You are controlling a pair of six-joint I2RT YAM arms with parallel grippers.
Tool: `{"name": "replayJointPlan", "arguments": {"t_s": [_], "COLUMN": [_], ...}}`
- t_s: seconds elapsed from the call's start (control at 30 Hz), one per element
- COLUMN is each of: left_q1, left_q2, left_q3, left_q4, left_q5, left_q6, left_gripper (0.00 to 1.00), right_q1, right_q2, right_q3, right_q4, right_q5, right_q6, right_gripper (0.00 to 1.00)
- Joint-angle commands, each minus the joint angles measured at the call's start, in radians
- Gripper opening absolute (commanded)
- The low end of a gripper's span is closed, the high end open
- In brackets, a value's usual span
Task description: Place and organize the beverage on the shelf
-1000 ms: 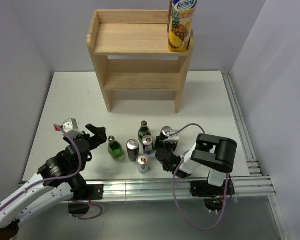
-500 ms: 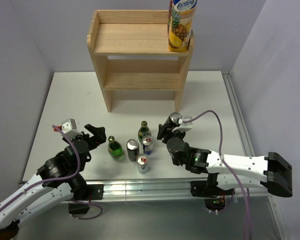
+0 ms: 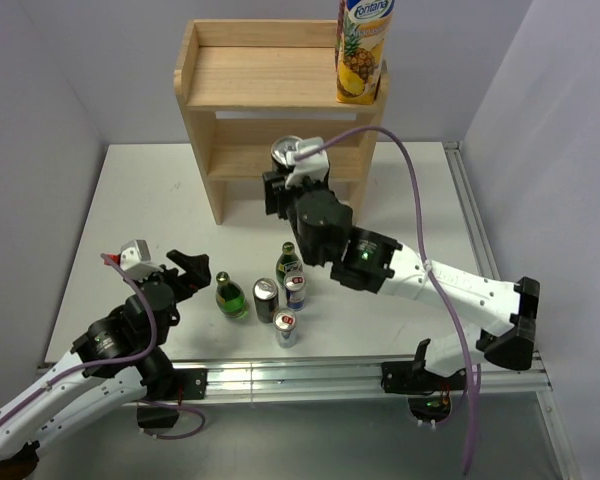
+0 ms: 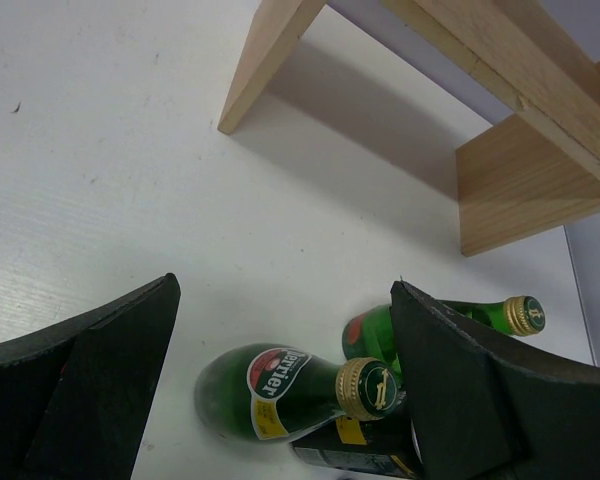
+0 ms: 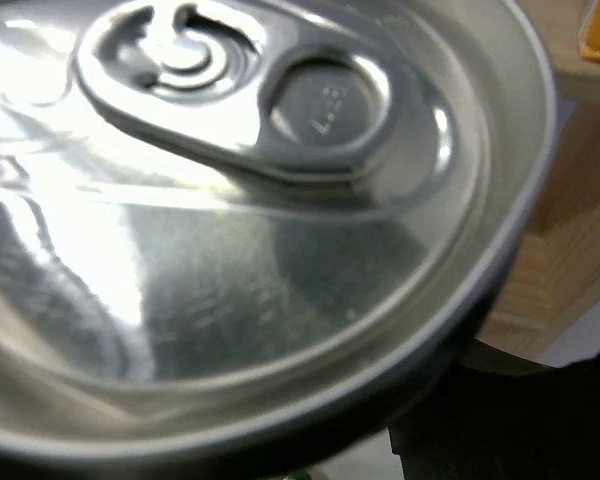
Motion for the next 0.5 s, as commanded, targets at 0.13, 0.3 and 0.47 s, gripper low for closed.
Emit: {"name": "replayJointPlan", "arguments": {"t_s": [0.13, 0.3, 0.47], "left_q1": [-0.008, -0.008, -0.010], "left_q2": [-0.025, -0.032, -0.029], "left_q3": [-0.005, -0.005, -0.006], "left_q4": [0.023, 0.023, 0.025], "left_q5": [-0.017, -0.018, -0.018], "left_q6": [0.009, 0.009, 0.009], "left_gripper": [0.94, 0.94, 0.94], "right_q1": [-0.181, -0.318, -0.408], "right_q2": [0.081, 0.100, 0.143], "right_q3": [0.112, 0.039, 0.030], "right_q4": [-0.055, -0.017, 0.008], "right_q5": [-0.128, -0.228, -0.275], "right_q6": [-0.013, 0.094, 0.128], "right_gripper": [0.00, 0.00, 0.00]}}
